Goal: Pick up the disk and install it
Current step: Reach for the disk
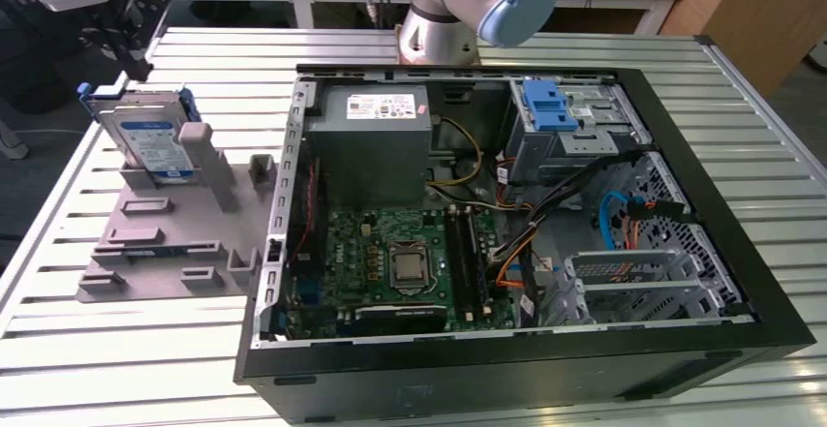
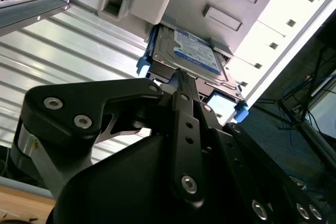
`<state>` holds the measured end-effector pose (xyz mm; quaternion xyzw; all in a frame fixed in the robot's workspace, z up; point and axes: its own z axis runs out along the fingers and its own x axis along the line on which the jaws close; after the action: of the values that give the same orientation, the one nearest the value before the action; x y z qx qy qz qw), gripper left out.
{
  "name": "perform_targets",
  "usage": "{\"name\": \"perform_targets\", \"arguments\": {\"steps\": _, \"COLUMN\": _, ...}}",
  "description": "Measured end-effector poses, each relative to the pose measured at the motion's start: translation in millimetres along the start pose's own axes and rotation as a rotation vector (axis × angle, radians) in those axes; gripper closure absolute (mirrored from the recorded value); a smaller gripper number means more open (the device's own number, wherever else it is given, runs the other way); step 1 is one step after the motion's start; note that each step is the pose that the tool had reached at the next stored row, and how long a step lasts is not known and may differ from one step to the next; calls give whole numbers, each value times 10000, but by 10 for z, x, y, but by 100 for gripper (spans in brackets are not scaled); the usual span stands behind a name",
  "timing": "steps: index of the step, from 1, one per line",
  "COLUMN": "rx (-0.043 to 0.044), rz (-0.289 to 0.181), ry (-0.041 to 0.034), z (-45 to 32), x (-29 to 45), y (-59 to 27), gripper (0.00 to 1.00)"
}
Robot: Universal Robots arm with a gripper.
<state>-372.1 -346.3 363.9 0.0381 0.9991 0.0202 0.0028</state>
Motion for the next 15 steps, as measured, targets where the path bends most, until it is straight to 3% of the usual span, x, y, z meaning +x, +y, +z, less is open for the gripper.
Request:
{"name": "perform_targets", "arguments": {"steps": 8, "rx": 0, "rz": 1, "ry": 0, "z": 12, "x": 181, "y": -14, "gripper": 89}}
{"name": "perform_targets", "arguments": {"steps": 15, "rx": 0, "rz": 1, "ry": -1, "z": 21, "x": 383, "y": -23, "gripper": 89}}
